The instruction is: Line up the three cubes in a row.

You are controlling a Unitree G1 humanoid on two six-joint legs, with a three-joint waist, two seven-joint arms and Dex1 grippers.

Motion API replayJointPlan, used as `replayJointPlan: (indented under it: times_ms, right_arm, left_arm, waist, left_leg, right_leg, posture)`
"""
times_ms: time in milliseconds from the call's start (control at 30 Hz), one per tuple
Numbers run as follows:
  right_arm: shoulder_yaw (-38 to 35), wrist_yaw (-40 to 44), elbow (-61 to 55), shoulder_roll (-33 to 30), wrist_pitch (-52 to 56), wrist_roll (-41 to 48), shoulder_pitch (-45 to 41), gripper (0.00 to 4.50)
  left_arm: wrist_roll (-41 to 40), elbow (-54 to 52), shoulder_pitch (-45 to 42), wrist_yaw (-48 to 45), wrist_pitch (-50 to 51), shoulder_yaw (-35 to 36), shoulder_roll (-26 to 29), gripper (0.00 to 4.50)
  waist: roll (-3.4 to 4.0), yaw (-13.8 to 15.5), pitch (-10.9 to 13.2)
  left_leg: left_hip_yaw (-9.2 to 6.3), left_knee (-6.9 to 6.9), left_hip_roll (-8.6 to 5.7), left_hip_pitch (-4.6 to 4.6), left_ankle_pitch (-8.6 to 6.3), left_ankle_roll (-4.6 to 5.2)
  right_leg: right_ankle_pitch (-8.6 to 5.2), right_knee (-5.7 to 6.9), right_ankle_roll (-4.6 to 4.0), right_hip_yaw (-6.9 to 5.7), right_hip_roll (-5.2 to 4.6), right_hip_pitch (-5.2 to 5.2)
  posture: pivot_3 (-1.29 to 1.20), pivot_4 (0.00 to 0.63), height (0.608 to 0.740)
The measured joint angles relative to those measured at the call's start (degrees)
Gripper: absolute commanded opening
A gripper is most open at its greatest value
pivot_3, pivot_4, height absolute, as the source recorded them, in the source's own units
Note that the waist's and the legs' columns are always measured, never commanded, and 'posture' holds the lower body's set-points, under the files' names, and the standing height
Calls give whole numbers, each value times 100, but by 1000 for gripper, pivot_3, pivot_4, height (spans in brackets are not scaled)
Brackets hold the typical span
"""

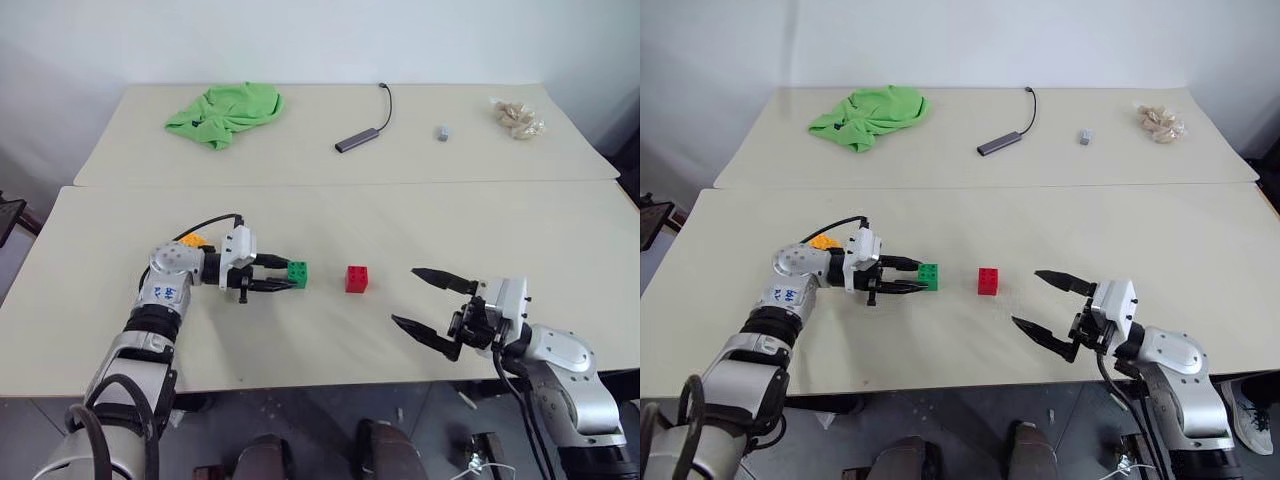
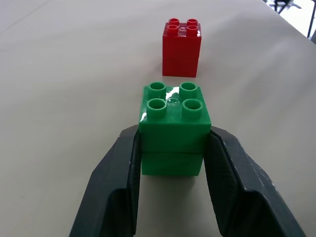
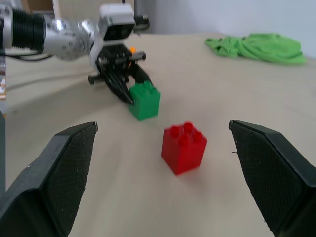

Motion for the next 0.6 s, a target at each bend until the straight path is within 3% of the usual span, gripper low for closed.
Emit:
replayJointPlan:
  times_ms: [167,300,367,467,600]
  right_arm:
    - [41,-28,15,18,-5,-5,-50,4500]
    - [101,11,104,66,-33,-2,-126,4500]
    - [145,60,145,119,-48,8,-207,4500]
    - [263,215,251,141,116,127,-378,4500]
    - [431,312,354,289,167,150,-688,4500]
  left_arm:
    - [-174,-537,315,94,-16,264,-3,4008]
    - [-606,-2293,1455,514,588,737,300,4008]
    - [-767,-3261,2241,930,870,1016,349,4364]
    - [-1048,-4585,3719,2016,1311,1731,122,4482]
    - [-1319,-5312,4853,3510,1643,2781,-385,4482]
  waist:
    - [-1,-15,1]
    - [-1,-43,1]
    - [-1,-49,1]
    - [-1,-86,1]
    - [-3,-63,3]
  left_leg:
    - [-4,-1,3,-1,0,0]
    - [-12,0,6,2,0,0]
    - [-11,2,7,2,0,0]
    - [-17,2,12,4,-2,2]
    - [-24,8,16,10,-2,2]
  right_leg:
    - [0,2,0,-1,0,-2]
    - [0,14,0,-3,-2,-1]
    - [0,10,0,-1,-2,-1]
    - [0,14,0,0,-4,1]
    - [-1,15,-5,-1,-4,10]
  posture:
    - [0,150,740]
    - [0,150,740]
    - [0,150,740]
    - [0,150,740]
    - [0,150,740]
